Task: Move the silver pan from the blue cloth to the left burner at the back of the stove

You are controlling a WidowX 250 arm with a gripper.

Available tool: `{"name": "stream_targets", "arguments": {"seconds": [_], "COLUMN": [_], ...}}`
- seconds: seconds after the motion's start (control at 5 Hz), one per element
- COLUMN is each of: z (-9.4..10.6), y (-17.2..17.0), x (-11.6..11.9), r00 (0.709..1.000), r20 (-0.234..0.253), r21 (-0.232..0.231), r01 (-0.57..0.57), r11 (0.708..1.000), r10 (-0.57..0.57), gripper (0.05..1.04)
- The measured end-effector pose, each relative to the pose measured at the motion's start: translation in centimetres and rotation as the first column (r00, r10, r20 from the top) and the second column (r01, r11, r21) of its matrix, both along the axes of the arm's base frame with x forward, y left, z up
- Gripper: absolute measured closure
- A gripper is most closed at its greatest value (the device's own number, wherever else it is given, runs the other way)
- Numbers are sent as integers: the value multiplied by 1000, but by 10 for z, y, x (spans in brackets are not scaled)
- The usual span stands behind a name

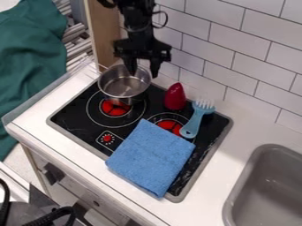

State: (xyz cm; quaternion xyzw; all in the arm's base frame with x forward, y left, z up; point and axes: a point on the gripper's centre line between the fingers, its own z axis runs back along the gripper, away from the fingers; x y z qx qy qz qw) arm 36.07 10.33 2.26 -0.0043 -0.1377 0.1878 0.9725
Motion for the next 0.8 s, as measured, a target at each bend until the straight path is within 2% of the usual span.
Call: {"name": "stream_targets", "arguments": {"seconds": [0.2,0.4,0.6,0.8], "z": [21,19,16,0], "y": [-14,-28,-37,-47], "x": [-3,-17,-30,-57], "r00": [998,984,966,941], "r20": [1,-101,-196,-310], "r21": [-2,-32,-13,15], "r01": [64,142,168,151], "r11": [998,989,986,988], "r10": [-64,-144,-167,-139], "gripper": [75,79,82,82]}}
